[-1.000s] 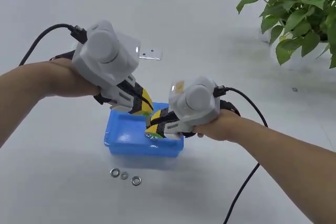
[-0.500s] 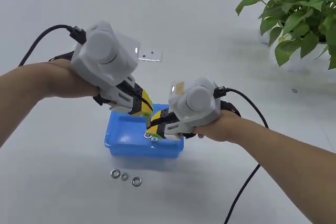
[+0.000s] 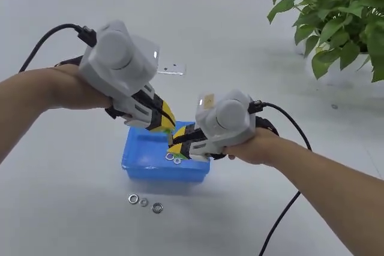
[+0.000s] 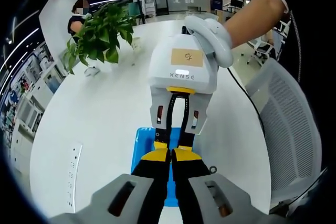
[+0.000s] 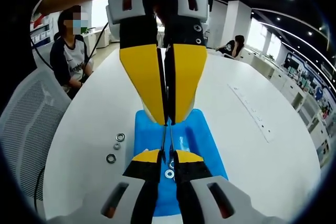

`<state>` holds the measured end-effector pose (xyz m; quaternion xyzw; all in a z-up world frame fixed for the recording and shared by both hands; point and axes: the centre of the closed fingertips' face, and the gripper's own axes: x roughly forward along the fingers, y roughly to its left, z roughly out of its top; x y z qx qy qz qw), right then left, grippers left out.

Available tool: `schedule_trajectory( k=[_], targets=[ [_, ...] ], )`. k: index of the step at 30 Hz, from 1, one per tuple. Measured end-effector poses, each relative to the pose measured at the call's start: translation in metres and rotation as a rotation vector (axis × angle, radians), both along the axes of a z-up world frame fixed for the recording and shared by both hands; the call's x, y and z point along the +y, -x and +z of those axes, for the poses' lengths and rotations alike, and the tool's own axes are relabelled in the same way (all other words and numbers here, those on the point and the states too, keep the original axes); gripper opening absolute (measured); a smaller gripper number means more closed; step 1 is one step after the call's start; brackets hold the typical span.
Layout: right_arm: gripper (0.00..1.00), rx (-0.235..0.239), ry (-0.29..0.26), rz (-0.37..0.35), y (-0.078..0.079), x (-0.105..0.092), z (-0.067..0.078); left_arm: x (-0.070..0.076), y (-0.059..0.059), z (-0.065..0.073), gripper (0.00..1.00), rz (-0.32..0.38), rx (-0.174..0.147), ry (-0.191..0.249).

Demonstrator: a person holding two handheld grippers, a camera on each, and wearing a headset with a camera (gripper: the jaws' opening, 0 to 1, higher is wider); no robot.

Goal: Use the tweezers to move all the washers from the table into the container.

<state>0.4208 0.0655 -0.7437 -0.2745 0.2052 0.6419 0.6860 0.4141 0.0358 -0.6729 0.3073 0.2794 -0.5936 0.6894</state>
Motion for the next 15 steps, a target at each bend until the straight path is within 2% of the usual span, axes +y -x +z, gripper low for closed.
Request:
schedule_trajectory(
  k=[15],
  targets=[
    [0.11,-0.028,-0.022,0.0,0.021,0.0,0.017,-0.002,0.023,0.017,0.05,-0.004,-0.014,0.006]
  ],
)
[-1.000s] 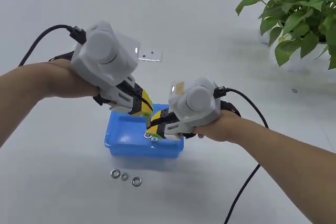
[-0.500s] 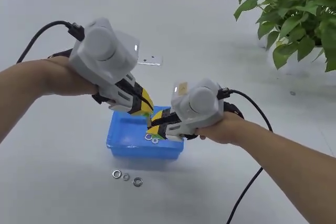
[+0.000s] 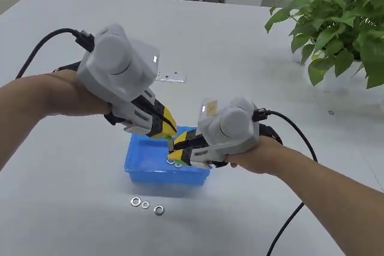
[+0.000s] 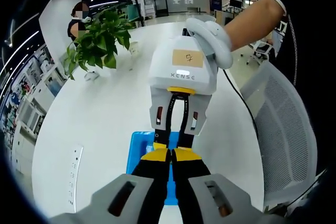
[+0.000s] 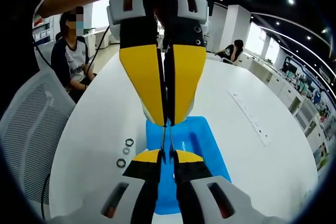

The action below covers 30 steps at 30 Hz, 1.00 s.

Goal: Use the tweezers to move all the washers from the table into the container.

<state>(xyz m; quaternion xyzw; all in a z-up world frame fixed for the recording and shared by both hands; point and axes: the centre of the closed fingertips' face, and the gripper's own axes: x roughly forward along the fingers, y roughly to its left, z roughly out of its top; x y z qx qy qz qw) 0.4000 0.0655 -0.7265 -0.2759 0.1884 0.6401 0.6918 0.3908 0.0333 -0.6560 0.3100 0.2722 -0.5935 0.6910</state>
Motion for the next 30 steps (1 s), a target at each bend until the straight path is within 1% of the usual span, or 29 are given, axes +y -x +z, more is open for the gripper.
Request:
schedule_trajectory(
  k=[5,11,23,30],
  targets=[
    [0.11,-0.001,-0.007,0.002,0.01,0.002,0.002,0.001,0.008,0.001,0.05,-0.005,0.002,-0.006],
    [0.11,-0.001,-0.009,0.009,0.02,0.004,0.0,0.001,0.019,-0.001,0.05,-0.005,0.007,-0.01],
    [0.11,0.019,-0.001,0.025,0.043,0.005,-0.012,0.001,0.04,-0.013,0.05,-0.005,0.028,-0.02],
    [0.11,0.03,0.006,0.034,0.053,0.005,-0.021,0.003,0.048,-0.021,0.05,-0.003,0.042,-0.024]
  ],
)
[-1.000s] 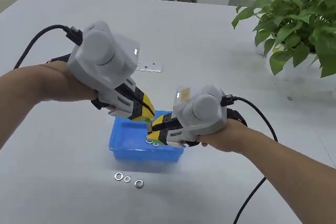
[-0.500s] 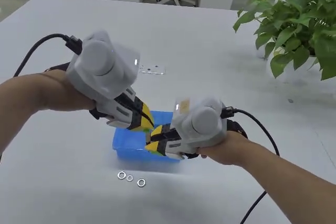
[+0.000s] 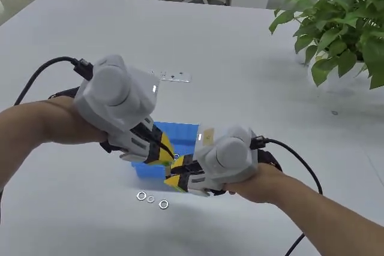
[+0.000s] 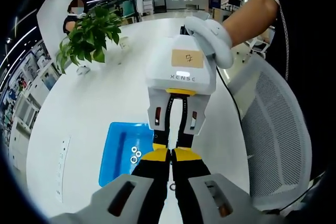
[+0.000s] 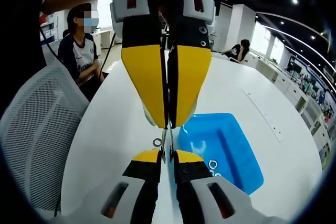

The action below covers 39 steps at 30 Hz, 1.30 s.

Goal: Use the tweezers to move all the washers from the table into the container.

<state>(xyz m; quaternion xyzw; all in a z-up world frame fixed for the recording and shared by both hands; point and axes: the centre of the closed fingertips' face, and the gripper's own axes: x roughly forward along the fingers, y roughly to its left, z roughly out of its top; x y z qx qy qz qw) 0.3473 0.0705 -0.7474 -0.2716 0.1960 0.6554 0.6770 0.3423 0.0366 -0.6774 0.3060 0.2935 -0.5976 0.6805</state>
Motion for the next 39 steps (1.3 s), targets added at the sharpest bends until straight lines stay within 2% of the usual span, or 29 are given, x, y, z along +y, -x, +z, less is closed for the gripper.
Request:
schedule_trajectory(
  k=[15,39],
  targets=[
    [0.11,0.027,0.017,0.022,0.02,0.004,-0.019,0.006,0.018,-0.019,0.05,0.002,0.04,-0.012],
    [0.12,0.047,0.026,0.026,0.029,0.006,-0.036,0.01,0.025,-0.037,0.05,0.013,0.079,-0.015]
  ],
)
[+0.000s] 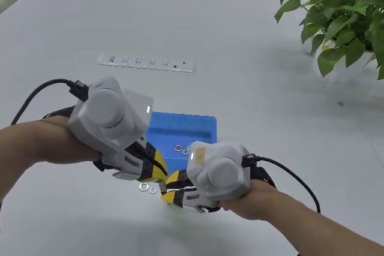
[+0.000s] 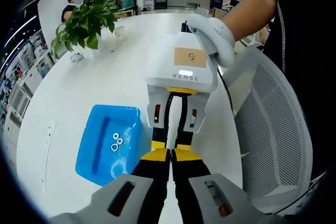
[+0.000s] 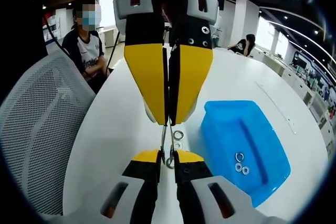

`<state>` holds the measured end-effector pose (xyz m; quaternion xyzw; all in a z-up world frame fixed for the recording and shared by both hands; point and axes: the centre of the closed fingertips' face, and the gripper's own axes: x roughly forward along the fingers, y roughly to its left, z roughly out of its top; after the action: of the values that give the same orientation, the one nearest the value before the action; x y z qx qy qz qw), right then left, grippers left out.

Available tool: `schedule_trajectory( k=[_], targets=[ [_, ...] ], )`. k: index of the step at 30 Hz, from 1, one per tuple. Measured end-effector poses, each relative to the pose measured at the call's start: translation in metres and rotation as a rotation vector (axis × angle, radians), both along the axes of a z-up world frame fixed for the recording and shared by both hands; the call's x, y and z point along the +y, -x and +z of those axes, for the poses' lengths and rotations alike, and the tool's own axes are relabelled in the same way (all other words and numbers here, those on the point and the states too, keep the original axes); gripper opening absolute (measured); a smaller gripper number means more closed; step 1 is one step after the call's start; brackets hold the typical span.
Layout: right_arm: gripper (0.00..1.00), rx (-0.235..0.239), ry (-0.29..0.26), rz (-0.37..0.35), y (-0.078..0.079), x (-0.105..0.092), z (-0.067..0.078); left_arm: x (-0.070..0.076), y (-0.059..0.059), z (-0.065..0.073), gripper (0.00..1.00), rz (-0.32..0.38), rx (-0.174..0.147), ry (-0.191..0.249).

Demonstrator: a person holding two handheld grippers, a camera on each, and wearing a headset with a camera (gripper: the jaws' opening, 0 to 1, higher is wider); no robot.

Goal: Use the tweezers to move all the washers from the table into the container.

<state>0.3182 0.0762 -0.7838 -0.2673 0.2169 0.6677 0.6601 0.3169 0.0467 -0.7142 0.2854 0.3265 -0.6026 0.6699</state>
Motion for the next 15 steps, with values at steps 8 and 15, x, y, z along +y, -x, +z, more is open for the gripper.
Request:
schedule_trajectory(
  k=[8,15],
  targets=[
    [0.12,-0.004,0.003,0.007,0.0008,0.0002,-0.0014,-0.0004,0.0004,-0.0014,0.05,0.001,0.002,-0.001],
    [0.12,0.001,0.008,0.007,0.0009,-0.0001,-0.003,-0.0013,-0.0011,-0.0016,0.05,0.004,0.005,0.005]
  ],
)
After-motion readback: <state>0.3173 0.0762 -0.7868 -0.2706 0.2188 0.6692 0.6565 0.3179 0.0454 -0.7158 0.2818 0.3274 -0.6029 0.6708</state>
